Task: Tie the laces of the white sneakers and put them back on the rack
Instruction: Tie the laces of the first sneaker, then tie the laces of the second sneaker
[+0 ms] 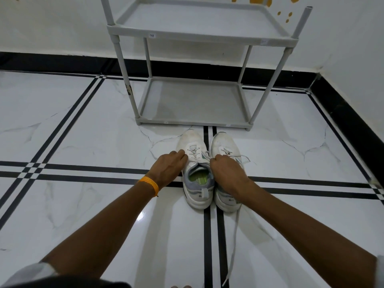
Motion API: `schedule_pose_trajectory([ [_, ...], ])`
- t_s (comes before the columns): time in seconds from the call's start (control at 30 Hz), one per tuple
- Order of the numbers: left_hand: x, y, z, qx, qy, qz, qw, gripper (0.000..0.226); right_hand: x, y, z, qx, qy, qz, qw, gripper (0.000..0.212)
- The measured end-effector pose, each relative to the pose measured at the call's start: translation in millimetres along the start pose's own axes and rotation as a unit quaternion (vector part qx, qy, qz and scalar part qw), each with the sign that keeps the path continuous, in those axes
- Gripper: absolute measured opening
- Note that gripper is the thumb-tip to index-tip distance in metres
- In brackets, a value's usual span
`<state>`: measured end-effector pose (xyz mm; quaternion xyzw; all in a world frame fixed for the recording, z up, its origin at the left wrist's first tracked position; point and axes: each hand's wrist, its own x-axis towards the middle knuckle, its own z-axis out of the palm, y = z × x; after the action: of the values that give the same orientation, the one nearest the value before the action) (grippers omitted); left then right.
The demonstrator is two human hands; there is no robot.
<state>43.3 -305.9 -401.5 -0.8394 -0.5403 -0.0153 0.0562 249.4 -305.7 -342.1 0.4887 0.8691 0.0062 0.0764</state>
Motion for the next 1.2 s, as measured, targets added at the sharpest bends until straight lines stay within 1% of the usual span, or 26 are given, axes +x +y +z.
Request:
schedule_pose_trajectory([
  [0.1,-2.5,-2.8,-1.6,-0.009,0.007,0.006,1.000,0.030,-1.4,-3.1,0.7,-0.016,0.001,0.004,1.000,0.028],
  [0.23,-7.5,-3.1,-2.9,-0.023,0.013,0.001,1.000,0.024,-1.3,-9.3,1.4,-0.001,0.001,0.011,1.000,0.028],
  [0.37,-8.4,-8.5,-2.6,-0.024,0.013,-0.023,0.999,0.023,5.7,-14.7,-1.6,0.047,-0.024,0.016,0.998,0.026],
  [0.43,-9.7,-15.7,-4.1,-0.025,0.007,-0.050,0.998,0.022,9.1,-22.8,-3.5,0.076,-0.019,0.008,0.997,0.026],
  [0.5,-9.3,-24.0,-9.7,-0.030,-0.008,-0.081,0.996,0.025,12.1,-32.2,-2.3,0.093,-0.010,-0.008,0.996,0.029],
  [0.57,-4.3,-28.9,-20.6,-0.026,-0.039,-0.098,0.994,0.024,16.3,-34.2,4.4,0.126,-0.001,-0.013,0.992,0.028],
  [0.63,3.5,-31.3,-34.6,-0.017,-0.080,-0.108,0.991,0.022,17.5,-25.8,11.7,0.203,0.011,0.014,0.979,0.024],
  [0.67,7.7,-31.4,-43.2,-0.018,-0.091,-0.119,0.989,0.026,16.2,-19.2,13.6,0.266,0.019,0.033,0.963,0.023],
  [0.73,17.0,-24.9,-59.9,-0.071,-0.079,-0.143,0.984,0.043,8.3,-3.1,7.7,0.389,0.058,0.082,0.916,0.032],
  [0.77,23.8,-15.3,-66.6,-0.124,-0.051,-0.146,0.980,0.050,4.0,7.3,2.5,0.425,0.091,0.113,0.894,0.034],
  [0.8,31.7,-1.6,-72.5,-0.189,-0.012,-0.141,0.972,0.051,0.0,20.0,-1.6,0.436,0.123,0.146,0.879,0.034],
  [0.83,40.0,14.7,-77.9,-0.260,0.021,-0.132,0.956,0.048,-2.7,34.5,-4.2,0.421,0.139,0.173,0.879,0.032],
  [0.87,48.0,32.2,-79.8,-0.315,0.028,-0.121,0.941,0.043,-5.1,48.9,-5.4,0.393,0.126,0.190,0.891,0.029],
  [0.9,54.7,49.0,-77.4,-0.347,0.013,-0.106,0.932,0.039,-8.4,59.9,-5.3,0.367,0.084,0.198,0.905,0.026],
  [0.93,59.6,64.7,-72.5,-0.349,-0.011,-0.086,0.933,0.034,-11.9,67.0,-4.9,0.351,0.032,0.203,0.914,0.022],
  [0.97,63.3,77.0,-64.8,-0.334,-0.039,-0.072,0.939,0.031,-15.2,69.8,-3.1,0.346,-0.008,0.210,0.915,0.019],
  [1.0,65.8,85.1,-56.1,-0.308,-0.060,-0.063,0.947,0.027,-17.4,70.8,0.1,0.346,-0.023,0.220,0.912,0.016],
  [1.07,69.1,91.2,-42.6,-0.281,-0.067,-0.062,0.955,0.022,-18.9,69.8,3.1,0.353,0.001,0.242,0.904,0.012],
  [1.13,73.2,92.6,-38.9,-0.274,-0.051,-0.069,0.958,0.019,-17.3,71.1,5.0,0.370,0.021,0.266,0.890,0.021],
  [1.2,74.7,95.5,-37.1,-0.251,-0.051,-0.052,0.965,0.018,-16.4,75.2,6.0,0.397,0.005,0.295,0.869,0.025],
])
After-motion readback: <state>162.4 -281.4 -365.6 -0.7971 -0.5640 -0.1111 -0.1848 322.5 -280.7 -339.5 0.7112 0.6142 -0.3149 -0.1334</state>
